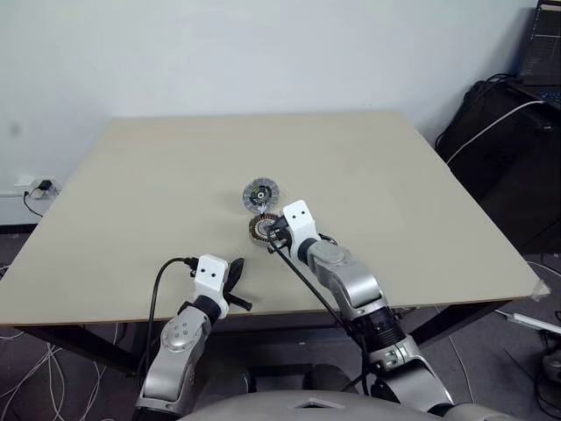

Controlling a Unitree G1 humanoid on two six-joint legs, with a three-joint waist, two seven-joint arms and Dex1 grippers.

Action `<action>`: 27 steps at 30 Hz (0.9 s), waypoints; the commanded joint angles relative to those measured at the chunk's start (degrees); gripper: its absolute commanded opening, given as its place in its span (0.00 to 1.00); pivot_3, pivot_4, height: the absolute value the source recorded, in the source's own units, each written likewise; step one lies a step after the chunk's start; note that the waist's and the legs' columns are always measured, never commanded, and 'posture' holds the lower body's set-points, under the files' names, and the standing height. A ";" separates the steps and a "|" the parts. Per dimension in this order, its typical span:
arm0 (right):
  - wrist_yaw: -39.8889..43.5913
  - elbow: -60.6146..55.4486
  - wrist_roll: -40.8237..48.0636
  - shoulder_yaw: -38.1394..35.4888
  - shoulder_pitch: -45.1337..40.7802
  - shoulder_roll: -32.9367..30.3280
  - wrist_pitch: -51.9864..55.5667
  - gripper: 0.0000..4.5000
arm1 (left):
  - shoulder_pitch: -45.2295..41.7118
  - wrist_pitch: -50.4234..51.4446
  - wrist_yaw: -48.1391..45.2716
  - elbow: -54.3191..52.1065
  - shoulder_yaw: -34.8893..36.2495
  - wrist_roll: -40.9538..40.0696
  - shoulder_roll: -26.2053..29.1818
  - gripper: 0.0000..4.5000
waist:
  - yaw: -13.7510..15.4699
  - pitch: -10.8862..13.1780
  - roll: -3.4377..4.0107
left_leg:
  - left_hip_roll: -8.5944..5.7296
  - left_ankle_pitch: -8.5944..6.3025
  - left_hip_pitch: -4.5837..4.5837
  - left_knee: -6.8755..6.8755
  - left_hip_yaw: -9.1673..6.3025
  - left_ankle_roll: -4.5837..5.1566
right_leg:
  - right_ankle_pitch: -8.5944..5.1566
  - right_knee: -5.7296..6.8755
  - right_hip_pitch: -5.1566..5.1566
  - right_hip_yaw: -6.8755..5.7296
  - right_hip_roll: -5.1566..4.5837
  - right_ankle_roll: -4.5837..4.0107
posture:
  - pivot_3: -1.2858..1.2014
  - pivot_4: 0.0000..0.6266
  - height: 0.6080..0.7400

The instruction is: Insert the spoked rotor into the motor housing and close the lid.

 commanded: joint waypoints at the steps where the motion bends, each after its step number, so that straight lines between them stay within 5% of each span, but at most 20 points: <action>1: -0.52 3.23 -1.11 -0.05 -3.64 1.10 -0.63 0.00 | -0.29 -1.68 0.46 -2.63 -0.07 0.17 0.31 0.00 | -0.09 -0.02 0.04 | 0.00 0.00 0.00 -0.01 0.00 0.00 | 0.00 0.00 -0.01 0.01 0.00 0.00 | 0.52 0.00 1.00; 27: -1.24 20.88 -4.47 -1.43 -12.48 4.23 -8.32 0.00 | -0.34 -1.73 1.17 -1.65 0.46 -1.60 0.34 0.00 | -1.84 -0.15 0.25 | -0.01 0.02 0.00 -0.11 0.00 -0.03 | 0.00 0.04 -0.10 0.04 0.01 -0.05 | 0.52 0.00 1.00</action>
